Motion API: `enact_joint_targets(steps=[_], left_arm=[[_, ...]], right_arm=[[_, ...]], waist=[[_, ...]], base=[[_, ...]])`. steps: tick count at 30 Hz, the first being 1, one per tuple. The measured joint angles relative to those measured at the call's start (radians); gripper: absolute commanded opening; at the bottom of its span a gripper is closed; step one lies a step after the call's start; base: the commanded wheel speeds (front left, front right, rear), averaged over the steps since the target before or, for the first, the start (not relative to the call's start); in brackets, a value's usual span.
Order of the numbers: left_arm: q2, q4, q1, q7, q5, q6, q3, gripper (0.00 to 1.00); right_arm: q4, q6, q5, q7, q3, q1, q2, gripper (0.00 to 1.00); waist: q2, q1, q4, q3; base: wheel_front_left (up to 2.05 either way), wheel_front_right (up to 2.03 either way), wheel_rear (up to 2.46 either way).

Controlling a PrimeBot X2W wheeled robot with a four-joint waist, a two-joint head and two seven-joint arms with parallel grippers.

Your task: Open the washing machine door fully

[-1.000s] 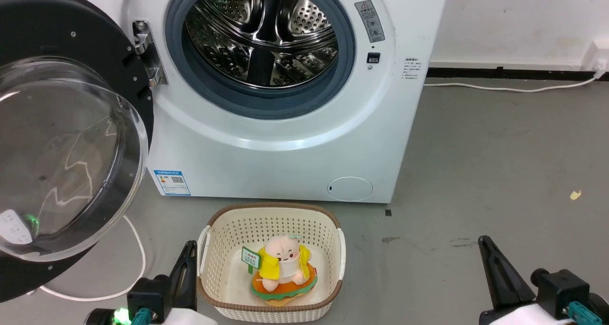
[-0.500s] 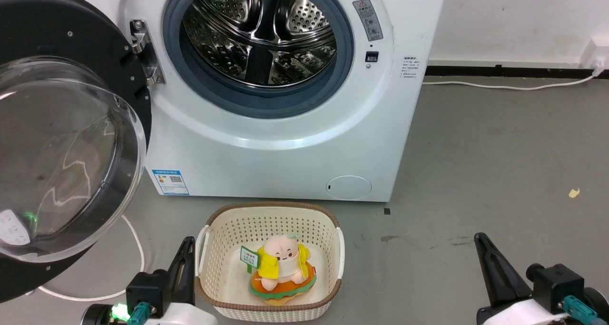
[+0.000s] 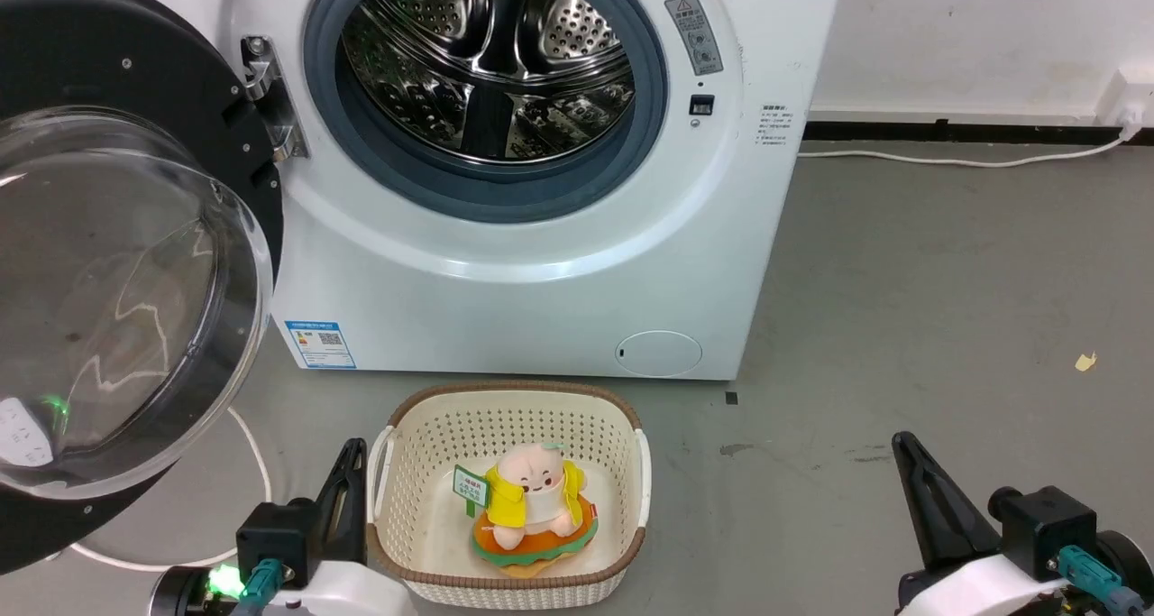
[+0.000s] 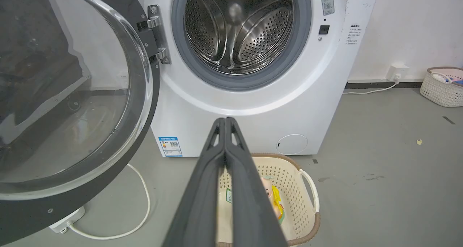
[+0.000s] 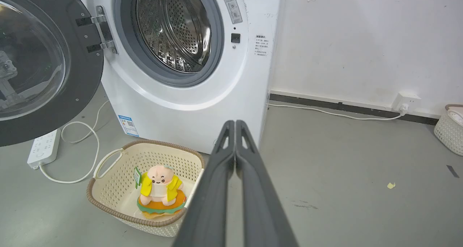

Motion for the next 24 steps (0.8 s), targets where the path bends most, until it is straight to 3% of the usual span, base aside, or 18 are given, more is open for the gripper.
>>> enact_joint_targets(steps=[24], left_arm=[[-0.02,-0.012,-0.02,0.043,0.035,-0.017,0.034,0.0]], right_arm=[[0.001,0.0,-0.026,0.037,0.011,-0.02,0.0,0.0]], waist=[[0.0,0.0,-0.007,0.006]], base=[[0.0,0.0,0.0]])
